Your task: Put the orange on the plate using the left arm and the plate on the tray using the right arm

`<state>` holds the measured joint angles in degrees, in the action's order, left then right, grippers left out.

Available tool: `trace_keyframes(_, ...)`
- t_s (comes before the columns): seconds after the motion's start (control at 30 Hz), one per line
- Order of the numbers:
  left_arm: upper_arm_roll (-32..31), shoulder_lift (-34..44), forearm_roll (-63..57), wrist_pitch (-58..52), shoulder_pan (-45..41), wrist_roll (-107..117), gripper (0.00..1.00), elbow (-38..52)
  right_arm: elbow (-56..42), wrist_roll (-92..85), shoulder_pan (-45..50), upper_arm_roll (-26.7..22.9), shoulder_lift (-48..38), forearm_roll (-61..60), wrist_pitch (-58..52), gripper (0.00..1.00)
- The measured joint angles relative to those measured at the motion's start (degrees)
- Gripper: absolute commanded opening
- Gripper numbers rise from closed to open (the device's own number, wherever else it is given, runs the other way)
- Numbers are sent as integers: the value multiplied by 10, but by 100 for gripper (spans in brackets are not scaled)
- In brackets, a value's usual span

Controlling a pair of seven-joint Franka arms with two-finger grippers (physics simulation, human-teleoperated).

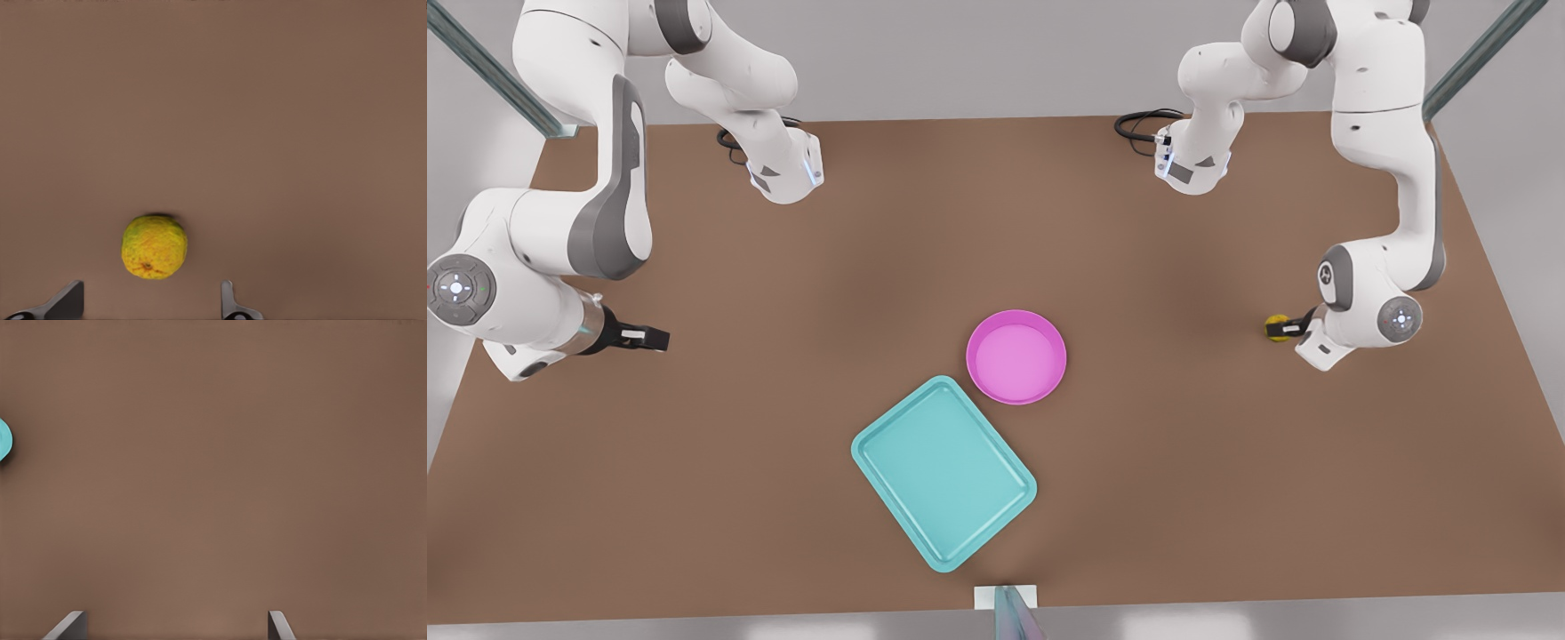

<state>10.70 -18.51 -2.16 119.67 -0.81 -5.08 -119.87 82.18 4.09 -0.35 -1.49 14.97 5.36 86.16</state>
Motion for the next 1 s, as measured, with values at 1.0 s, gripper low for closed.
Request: trace_keyframes(1.0, 1, -81, 3, 97, 25, -114, 100, -33, 0, 3, 0, 0, 10, -1, 7, 100)
